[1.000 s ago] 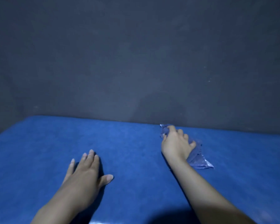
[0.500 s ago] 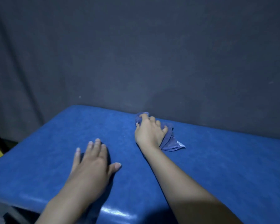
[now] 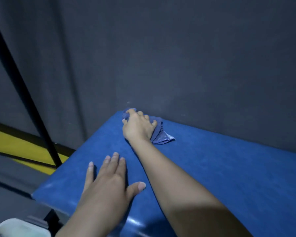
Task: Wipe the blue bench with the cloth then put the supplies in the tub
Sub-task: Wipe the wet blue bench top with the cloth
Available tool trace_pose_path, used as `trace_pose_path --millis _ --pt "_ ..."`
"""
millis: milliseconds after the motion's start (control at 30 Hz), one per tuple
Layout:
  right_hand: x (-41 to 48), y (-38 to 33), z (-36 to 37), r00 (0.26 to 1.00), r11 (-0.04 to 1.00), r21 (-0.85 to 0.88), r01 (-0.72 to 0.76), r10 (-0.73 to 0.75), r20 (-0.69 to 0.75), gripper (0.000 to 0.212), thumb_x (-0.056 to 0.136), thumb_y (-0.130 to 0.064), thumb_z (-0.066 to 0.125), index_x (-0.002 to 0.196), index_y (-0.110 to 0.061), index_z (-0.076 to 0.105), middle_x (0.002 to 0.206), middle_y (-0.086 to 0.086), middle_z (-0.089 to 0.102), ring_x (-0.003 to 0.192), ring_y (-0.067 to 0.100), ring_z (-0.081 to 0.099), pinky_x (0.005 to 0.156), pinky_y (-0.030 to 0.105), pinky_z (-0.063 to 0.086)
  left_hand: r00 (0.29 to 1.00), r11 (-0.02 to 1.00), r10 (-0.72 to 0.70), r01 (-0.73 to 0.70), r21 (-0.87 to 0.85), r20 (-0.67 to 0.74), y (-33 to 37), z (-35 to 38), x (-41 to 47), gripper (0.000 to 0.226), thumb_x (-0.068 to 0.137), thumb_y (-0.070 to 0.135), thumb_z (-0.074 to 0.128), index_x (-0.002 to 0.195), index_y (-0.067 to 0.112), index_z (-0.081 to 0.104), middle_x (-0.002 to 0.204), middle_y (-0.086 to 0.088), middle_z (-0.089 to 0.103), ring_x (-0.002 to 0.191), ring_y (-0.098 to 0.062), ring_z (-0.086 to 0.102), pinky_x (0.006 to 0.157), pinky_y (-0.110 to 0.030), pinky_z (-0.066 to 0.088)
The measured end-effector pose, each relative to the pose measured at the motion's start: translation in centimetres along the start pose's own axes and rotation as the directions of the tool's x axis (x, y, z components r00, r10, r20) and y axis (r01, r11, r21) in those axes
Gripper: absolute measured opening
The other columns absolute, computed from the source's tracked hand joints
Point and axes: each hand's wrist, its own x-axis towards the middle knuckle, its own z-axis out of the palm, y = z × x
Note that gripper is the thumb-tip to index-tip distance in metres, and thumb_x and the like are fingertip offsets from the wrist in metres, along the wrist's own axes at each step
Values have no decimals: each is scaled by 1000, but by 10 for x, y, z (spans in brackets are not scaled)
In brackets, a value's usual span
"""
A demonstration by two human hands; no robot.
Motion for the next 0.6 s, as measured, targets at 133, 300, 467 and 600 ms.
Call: trace_pose_path --millis 133,300,467,600 --pt "3 -40 16 976 981 -26 192 -188 110 29 92 -32 51 120 -30 54 125 3 58 122 26 48 101 47 28 990 985 118 -107 -135 73 -21 -9 6 77 93 54 35 152 26 -6 159 9 -13 146 -8 -12 118 -32 -7" --pt "-15 -64 21 869 907 24 420 -409 279 24 89 -30 53 111 -37 61 120 -2 61 118 25 50 97 43 29 983 950 184 -176 -256 4 -30 -6 8 57 96 38 41 148 30 18 158 12 12 147 -7 -1 118 -30 -2" --pt "-45 -73 18 767 821 48 569 -550 330 18 89 -32 54 104 -38 63 114 -4 65 110 26 54 88 44 34 969 969 98 -145 -199 -228 -23 6 -18 32 98 33 29 127 36 44 132 20 41 134 -1 27 117 -31 5" --pt "-73 -74 10 717 774 57 631 -610 336 16 92 -33 52 104 -37 62 116 -2 59 112 26 50 85 46 32 893 964 -30 -92 -248 -449 -29 18 -48 35 79 24 28 85 27 63 88 12 66 89 -16 65 105 -32 25"
